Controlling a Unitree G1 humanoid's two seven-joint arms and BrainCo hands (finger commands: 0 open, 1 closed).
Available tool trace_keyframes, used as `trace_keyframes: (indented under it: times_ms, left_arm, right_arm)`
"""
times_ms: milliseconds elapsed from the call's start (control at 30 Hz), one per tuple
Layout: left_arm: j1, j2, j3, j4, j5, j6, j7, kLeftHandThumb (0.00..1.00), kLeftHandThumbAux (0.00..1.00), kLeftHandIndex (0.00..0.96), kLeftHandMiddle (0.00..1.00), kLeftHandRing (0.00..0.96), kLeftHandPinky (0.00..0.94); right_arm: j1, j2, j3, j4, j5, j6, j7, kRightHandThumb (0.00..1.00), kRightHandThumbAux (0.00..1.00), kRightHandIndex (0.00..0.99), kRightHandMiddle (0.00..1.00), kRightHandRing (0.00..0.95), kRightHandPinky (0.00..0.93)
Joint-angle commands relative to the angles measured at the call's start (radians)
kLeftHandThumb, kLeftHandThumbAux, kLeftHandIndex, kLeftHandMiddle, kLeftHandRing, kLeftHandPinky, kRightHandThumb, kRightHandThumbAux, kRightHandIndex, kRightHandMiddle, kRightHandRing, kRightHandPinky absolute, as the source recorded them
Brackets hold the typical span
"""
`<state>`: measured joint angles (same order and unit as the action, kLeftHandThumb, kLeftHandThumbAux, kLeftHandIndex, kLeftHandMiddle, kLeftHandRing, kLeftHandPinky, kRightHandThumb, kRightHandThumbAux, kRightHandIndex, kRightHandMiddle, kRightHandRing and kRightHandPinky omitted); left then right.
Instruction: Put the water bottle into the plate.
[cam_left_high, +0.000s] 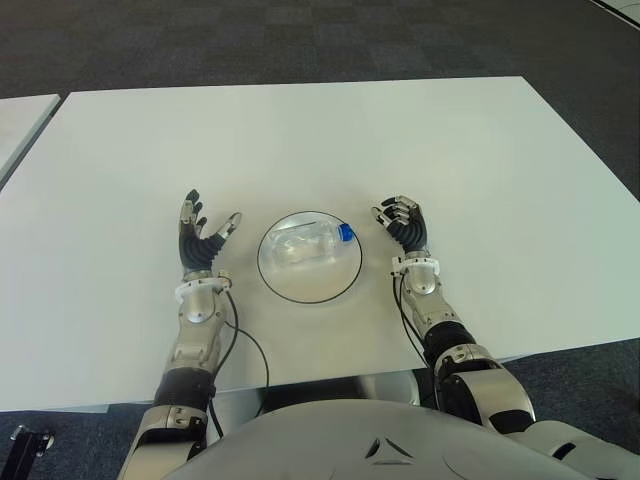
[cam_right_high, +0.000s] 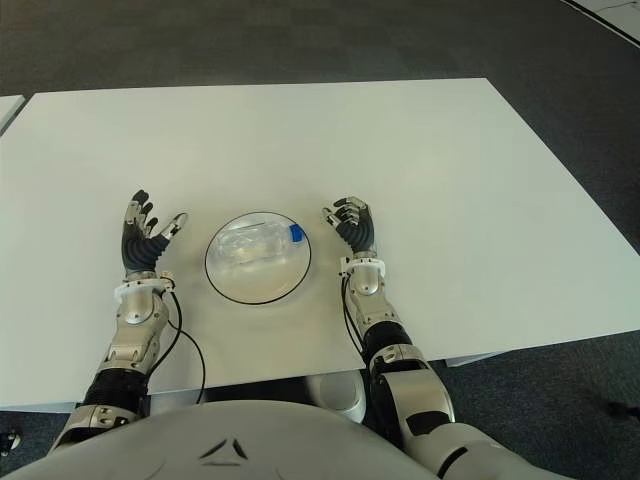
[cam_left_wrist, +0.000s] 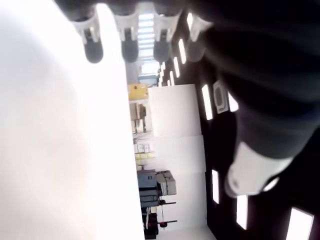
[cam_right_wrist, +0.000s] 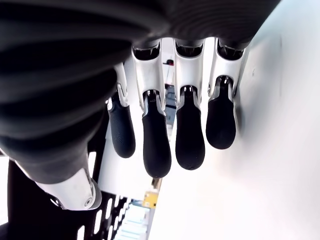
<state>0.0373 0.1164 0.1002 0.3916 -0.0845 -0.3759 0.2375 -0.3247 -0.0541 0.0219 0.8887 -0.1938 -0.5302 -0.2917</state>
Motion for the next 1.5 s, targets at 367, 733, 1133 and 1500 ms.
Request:
trace_keyframes:
  times_ms: [367, 733, 1133, 1500]
  left_arm:
    - [-0.064, 0.031, 0.103, 0.187, -0.090, 0.007, -0.200, 0.000, 0.956, 0.320, 0.395, 0.431, 0.478]
    - [-0.070, 0.026, 0.076, 0.169, 0.035, 0.063, -0.102, 0.044, 0.997, 0.547, 0.609, 0.619, 0.621]
    - [-0.083, 0.024, 0.063, 0.216, 0.091, 0.072, -0.110, 0.695, 0.722, 0.441, 0.772, 0.762, 0.778]
    - [-0.089, 0.003, 0.052, 0.254, 0.090, 0.068, -0.124, 0.703, 0.718, 0.440, 0.805, 0.792, 0.793]
  right_arm:
    - [0.020, 0.000, 0.007, -0.007, -0.008, 0.031, 0.001, 0.707, 0.727, 0.432, 0.625, 0.634, 0.643]
    - [0.023, -0.002, 0.007, -0.012, -0.009, 0.032, 0.002, 0.707, 0.727, 0.432, 0.618, 0.626, 0.631]
    - [0.025, -0.003, 0.008, -0.015, -0.008, 0.028, 0.004, 0.707, 0.727, 0.432, 0.628, 0.637, 0.651]
    - [0.032, -0.006, 0.010, -0.029, -0.010, 0.035, 0.008, 0.707, 0.728, 0.432, 0.631, 0.642, 0.653]
